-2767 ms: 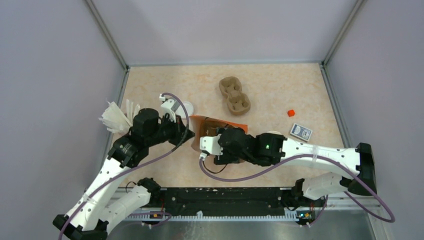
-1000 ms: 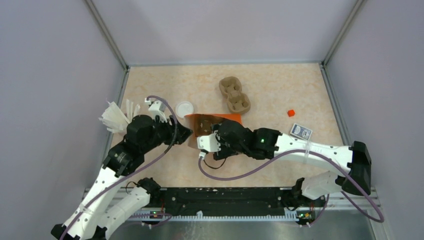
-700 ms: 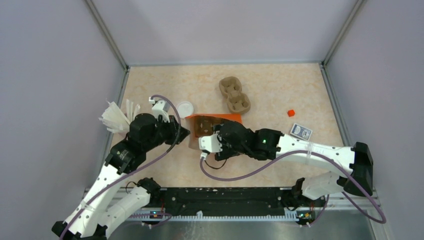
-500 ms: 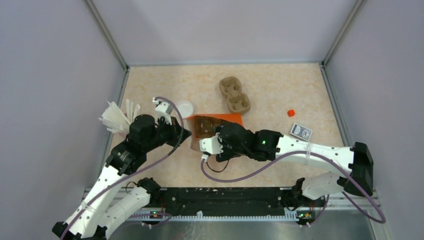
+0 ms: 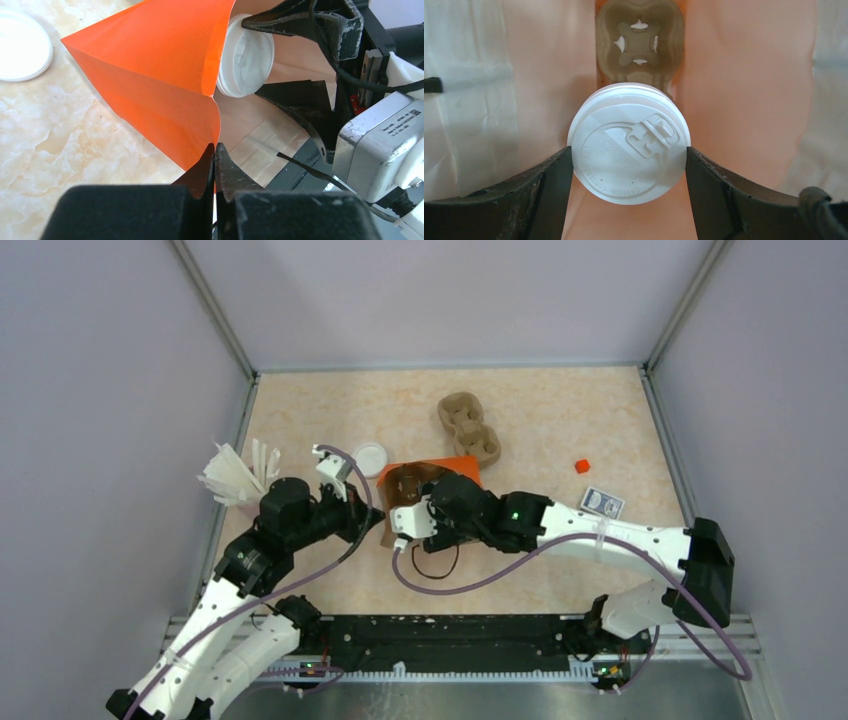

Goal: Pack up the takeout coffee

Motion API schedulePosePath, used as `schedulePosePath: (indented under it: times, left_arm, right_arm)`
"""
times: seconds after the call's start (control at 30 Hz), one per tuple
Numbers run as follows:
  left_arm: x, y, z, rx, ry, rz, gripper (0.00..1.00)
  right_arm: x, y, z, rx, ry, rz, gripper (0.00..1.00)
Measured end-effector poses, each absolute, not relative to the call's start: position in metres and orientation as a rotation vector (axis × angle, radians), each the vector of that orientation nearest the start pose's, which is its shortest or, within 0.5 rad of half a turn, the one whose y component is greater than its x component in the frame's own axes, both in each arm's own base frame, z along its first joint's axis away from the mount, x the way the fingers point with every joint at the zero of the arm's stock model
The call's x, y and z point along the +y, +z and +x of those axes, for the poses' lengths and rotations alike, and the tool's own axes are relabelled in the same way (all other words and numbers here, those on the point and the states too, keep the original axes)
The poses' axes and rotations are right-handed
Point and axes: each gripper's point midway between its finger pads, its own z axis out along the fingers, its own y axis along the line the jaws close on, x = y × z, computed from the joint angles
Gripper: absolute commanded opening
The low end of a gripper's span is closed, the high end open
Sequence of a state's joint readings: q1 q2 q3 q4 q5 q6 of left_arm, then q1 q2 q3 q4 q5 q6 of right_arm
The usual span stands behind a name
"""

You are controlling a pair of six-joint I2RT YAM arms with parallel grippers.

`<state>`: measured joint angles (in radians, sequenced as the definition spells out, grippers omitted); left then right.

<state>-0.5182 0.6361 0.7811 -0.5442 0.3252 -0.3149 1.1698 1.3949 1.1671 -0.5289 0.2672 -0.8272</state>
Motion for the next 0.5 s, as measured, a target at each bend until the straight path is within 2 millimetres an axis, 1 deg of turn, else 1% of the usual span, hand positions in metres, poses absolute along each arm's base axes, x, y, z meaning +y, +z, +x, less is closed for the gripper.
schedulePosePath:
  times: [0.27,0.5]
  left_arm:
    - [-0.182,0.238,0.178,1.998,-0.867,0.427,0.00]
    - [-0.183,0.237,0.176,2.001,-0.887,0.419,0.00]
  right_arm:
    - [0.326,0.207,0.225,1.272,-0.154,-1.857,0.64]
    - [0.331,0.208,0.224,1.184,-0.165,-1.927,0.64]
